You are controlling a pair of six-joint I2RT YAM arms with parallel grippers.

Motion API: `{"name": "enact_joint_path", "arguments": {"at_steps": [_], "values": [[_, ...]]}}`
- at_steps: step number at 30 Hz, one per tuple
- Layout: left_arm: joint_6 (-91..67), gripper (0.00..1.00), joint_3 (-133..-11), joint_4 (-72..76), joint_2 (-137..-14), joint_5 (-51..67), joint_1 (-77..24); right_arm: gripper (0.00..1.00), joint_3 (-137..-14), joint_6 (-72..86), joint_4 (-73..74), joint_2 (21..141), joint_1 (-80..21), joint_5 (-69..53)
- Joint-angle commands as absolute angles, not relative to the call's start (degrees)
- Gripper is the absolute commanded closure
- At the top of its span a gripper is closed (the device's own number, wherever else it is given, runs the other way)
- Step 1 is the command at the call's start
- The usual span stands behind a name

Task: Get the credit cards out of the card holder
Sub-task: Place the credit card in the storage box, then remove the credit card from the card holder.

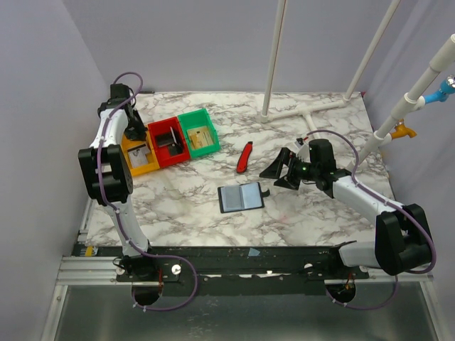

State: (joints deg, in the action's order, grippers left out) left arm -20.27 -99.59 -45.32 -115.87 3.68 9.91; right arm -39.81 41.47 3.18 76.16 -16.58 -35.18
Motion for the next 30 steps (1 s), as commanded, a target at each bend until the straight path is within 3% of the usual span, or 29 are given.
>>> {"name": "enact_joint_path", "arguments": {"at_steps": [1,6,17,30], "values": [[-18.64,0.81,-102.32,-47.34,-115.60,3.85,10.46,0.00,-41.12,40.70,4.39,75.14,-16.96,-34.37],[-18.19,0.61,-103.26,-48.31,-113.81,2.07,10.46,0.00,-41.22,40.63,4.39,75.23,-16.96,-34.28],[-19.94,0.59,-102.28,-49.66,-105.30,1.46,10.15,0.00,-41.11,40.27,4.39,75.46,-16.96,-33.51],[-26.22,0.56,-80.85,-41.17,-84.29,9.62,1.61,0.00,-41.02,40.06,3.62,76.49,-19.46,-31.24]]}}
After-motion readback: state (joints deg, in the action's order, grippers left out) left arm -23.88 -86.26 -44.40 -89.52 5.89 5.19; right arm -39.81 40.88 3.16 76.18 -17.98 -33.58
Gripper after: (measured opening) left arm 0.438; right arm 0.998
